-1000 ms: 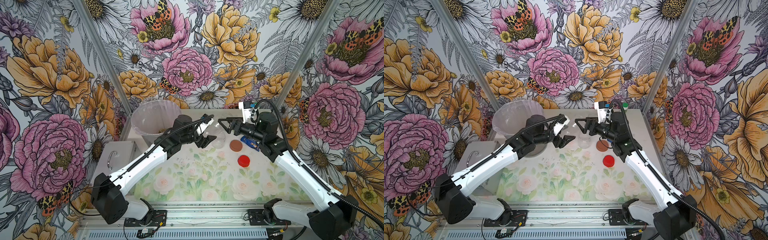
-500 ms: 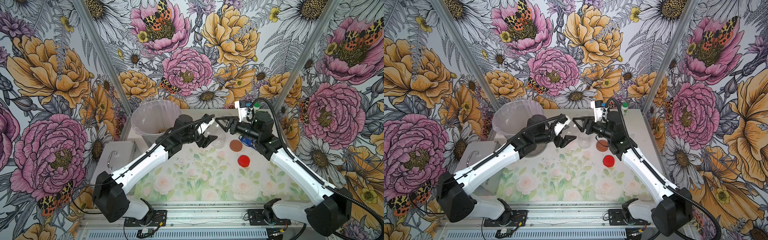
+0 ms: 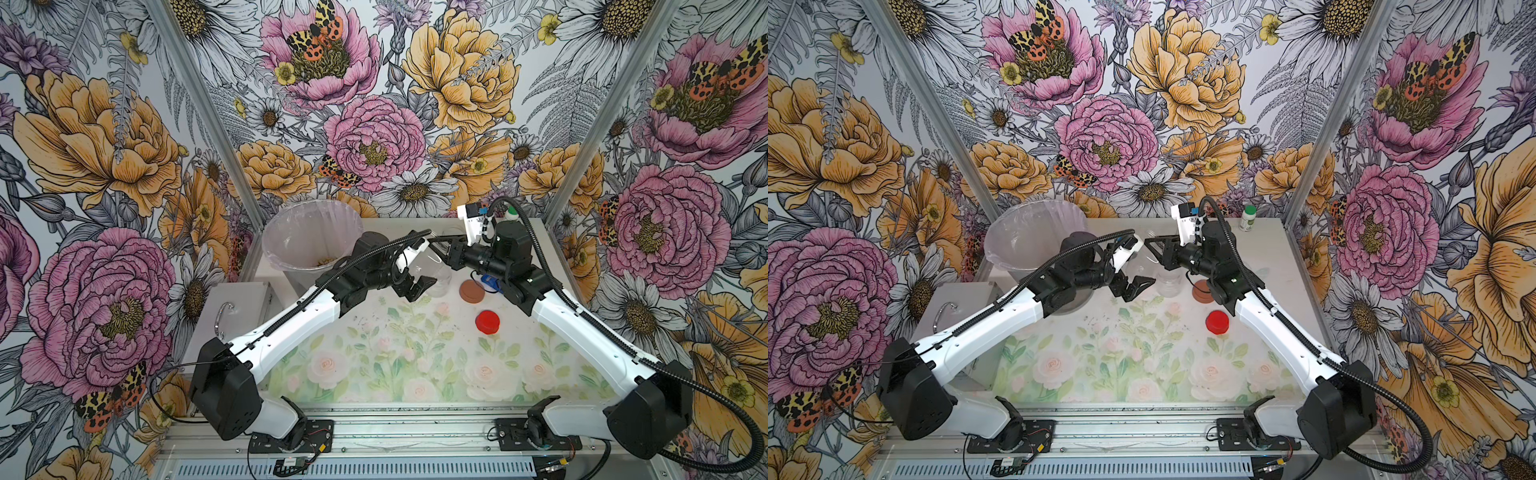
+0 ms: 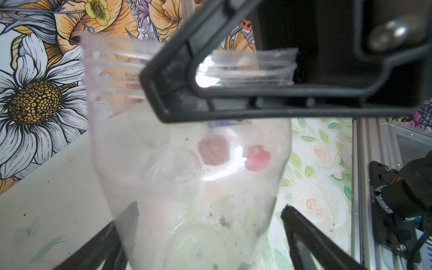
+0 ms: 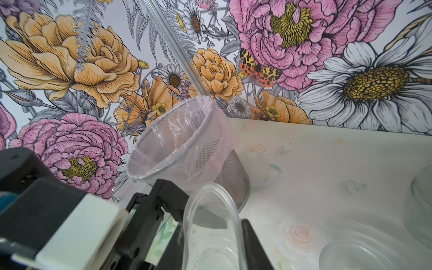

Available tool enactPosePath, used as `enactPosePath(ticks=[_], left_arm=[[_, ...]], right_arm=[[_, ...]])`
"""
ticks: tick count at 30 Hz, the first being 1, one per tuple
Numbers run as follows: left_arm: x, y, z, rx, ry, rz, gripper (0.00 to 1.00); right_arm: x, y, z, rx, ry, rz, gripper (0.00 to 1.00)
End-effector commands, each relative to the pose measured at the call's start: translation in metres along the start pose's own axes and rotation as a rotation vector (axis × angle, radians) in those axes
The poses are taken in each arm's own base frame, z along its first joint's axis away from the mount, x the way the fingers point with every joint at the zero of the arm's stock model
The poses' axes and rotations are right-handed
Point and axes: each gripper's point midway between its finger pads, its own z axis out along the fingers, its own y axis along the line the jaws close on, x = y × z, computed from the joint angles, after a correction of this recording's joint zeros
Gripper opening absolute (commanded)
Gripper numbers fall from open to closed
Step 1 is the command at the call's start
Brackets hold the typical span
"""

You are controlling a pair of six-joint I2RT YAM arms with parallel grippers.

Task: Empty moldy peanuts from jars
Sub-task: Place the jar at the center of the board.

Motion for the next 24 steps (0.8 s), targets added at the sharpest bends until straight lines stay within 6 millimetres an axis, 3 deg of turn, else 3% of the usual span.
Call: enactPosePath(ticks=[1,5,15,24], left_arm=[[0.049,0.01,0.002,-0.096,0.139,-0.043,0.99],[0.083,0.018,-0.01,-0.183,0.195,-0.087,0.99],[0.134,0.032,-0.035,-0.374,0.219,-0.144,0.99],[0.149,0.061,-0.051,-0.6,0.048,-0.24,0.99]], right_arm=[[0.009,-0.022,0.013,0.082,0.041,-0.069,0.2],[0.026,-0.034,0.035,0.095,0.099,-0.119,0.19],[0.079,-0.052,0.105,0.141,0.245,-0.298,0.18],[0.106,-0.076,0.145,0.257,0.23,-0.467,0.18]])
